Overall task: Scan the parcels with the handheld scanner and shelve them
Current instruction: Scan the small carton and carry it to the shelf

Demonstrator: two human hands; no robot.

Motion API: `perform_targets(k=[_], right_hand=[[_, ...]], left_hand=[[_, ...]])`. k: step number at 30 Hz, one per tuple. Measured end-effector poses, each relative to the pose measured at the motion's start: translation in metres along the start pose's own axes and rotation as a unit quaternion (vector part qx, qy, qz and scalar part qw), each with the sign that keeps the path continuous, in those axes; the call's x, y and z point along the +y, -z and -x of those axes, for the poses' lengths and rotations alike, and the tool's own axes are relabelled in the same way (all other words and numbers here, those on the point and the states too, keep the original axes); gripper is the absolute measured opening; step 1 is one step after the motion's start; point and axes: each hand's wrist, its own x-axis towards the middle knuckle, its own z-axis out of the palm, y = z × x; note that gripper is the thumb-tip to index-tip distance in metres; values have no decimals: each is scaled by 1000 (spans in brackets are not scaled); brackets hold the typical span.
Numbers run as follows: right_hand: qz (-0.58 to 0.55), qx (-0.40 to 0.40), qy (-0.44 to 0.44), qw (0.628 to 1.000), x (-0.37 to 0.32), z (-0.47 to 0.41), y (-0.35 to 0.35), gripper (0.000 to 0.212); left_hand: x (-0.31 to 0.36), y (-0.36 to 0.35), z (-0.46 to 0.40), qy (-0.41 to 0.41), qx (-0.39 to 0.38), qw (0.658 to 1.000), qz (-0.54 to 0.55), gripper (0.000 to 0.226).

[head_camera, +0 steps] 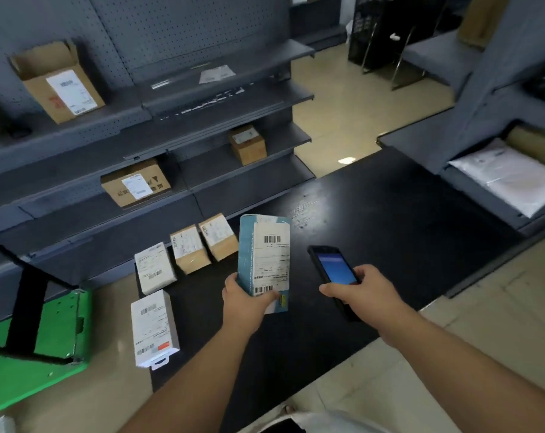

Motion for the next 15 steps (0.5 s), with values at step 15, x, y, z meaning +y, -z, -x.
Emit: perform_targets(k=[15], right_hand=[[-144,176,-55,972,144,29,243,69]], left_hand=[[142,-251,119,-134,-202,968,-70,106]])
